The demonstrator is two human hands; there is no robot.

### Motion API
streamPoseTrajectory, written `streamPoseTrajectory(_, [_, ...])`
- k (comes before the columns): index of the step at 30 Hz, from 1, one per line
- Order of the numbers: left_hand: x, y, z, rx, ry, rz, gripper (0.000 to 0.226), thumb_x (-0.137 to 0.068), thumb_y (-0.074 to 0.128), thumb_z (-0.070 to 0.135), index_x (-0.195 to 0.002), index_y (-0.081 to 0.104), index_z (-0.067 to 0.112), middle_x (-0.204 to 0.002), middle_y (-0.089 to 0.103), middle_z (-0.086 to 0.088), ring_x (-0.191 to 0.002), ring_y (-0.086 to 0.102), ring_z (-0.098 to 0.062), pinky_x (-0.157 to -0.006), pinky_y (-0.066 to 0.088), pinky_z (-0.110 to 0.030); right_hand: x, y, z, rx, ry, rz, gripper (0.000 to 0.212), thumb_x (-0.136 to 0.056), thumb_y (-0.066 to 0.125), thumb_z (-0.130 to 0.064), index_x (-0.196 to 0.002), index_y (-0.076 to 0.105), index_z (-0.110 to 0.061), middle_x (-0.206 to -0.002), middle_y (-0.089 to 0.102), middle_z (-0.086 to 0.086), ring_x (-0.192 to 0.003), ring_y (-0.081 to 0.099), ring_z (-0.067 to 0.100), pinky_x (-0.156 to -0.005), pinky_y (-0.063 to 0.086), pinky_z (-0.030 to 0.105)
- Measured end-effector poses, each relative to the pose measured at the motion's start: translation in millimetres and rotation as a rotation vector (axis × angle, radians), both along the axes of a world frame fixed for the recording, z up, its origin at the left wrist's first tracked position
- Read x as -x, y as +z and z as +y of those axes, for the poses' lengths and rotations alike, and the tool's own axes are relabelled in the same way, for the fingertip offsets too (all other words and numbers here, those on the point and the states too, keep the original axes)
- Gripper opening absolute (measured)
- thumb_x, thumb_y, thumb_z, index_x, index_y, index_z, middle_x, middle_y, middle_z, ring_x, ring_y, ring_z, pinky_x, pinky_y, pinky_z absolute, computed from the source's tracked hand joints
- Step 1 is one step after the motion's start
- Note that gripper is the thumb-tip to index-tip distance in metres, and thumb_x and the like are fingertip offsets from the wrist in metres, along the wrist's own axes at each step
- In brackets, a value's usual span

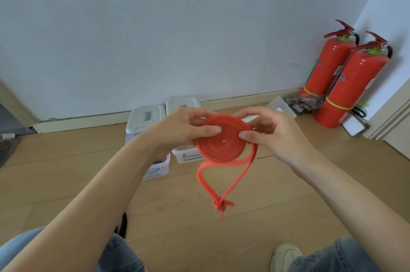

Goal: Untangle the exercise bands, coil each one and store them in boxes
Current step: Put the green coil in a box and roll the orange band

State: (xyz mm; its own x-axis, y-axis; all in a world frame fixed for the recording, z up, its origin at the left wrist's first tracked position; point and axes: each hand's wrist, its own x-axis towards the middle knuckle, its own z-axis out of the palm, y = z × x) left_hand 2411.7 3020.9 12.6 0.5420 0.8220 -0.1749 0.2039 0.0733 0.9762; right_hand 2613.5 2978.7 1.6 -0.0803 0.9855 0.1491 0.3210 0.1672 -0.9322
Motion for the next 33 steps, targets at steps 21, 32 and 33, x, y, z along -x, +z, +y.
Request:
streamPoseTrajectory(21, [-13.3,-15.0,-10.3,-0.078,-0.014,0.14,0.012,-0.086,0.063,0.024,-0.095,0.069,0.019,-0.086,0.073,-0.007,-0.074,0.068,-0.012,-0.067,0.054,-0.022,4.7,-3.0,-0.2,-0.031,0.05,-0.195,0.028,-0.073,0.076,-0.007,-0.081,0.062,-0.03,-0.076,0.071,-0.005,-0.07,0.064,0.001,-0.068,0.046,0.011])
streamPoseTrajectory(32, [-7.2,-5.9,-0.3,0.114,0.32,-0.221,0.014,-0.086,0.061,0.025,-0.085,0.072,0.017,-0.074,0.073,0.0,-0.062,0.067,-0.01,-0.054,0.054,-0.021,1.4,7.1,2.8,0.081,-0.032,0.19,0.015,-0.08,0.066,0.001,-0.085,0.061,-0.013,-0.07,0.068,0.002,-0.061,0.065,0.007,-0.058,0.048,0.013])
streamPoseTrajectory(33, [-8.3,-6.1,-1.1,0.133,0.323,-0.234,0.014,-0.086,0.06,0.025,-0.084,0.072,0.017,-0.072,0.073,0.0,-0.06,0.066,-0.01,-0.053,0.054,-0.021,2.8,7.2,2.7,0.077,-0.038,0.199,0.016,-0.082,0.065,0.002,-0.084,0.061,-0.013,-0.07,0.067,0.002,-0.06,0.064,0.006,-0.057,0.048,0.012])
